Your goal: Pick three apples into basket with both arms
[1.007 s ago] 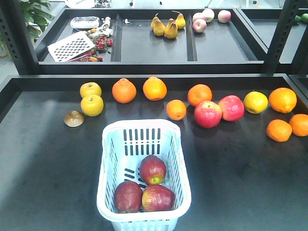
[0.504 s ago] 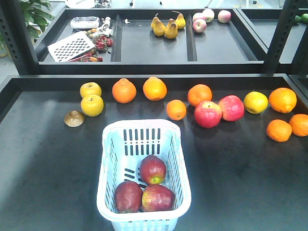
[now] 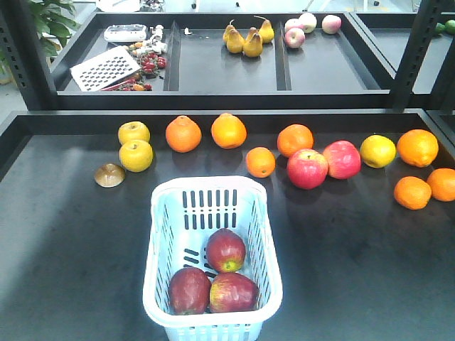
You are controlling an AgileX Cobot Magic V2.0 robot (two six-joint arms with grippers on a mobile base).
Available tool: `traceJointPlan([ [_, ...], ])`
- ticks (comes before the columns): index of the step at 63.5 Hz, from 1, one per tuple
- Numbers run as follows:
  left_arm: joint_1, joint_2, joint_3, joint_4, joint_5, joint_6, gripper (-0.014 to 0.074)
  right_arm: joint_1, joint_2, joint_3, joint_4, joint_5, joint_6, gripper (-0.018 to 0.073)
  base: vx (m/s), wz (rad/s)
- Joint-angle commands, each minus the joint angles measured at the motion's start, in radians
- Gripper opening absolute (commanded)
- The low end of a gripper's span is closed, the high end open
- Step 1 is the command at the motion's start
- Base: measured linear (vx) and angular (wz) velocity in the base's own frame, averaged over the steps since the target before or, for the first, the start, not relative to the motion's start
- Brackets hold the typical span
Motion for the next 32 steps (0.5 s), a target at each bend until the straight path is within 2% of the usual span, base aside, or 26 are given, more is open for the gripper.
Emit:
traceJointPlan([
  [1,0.002,-0.017,0.007,-0.009,-0.074,-0.004,-0.0006,-0.005,-0.004,-0.024,-0.007,-0.049,-0.013,-0.0009,0.0,0.0],
  [32,0.002,-0.017,0.007,-0.009,-0.073,-0.003,-0.0006,-0.005,-0.004,-0.024,-0.007,-0.049,-0.013,-0.0009,0.0,0.0],
])
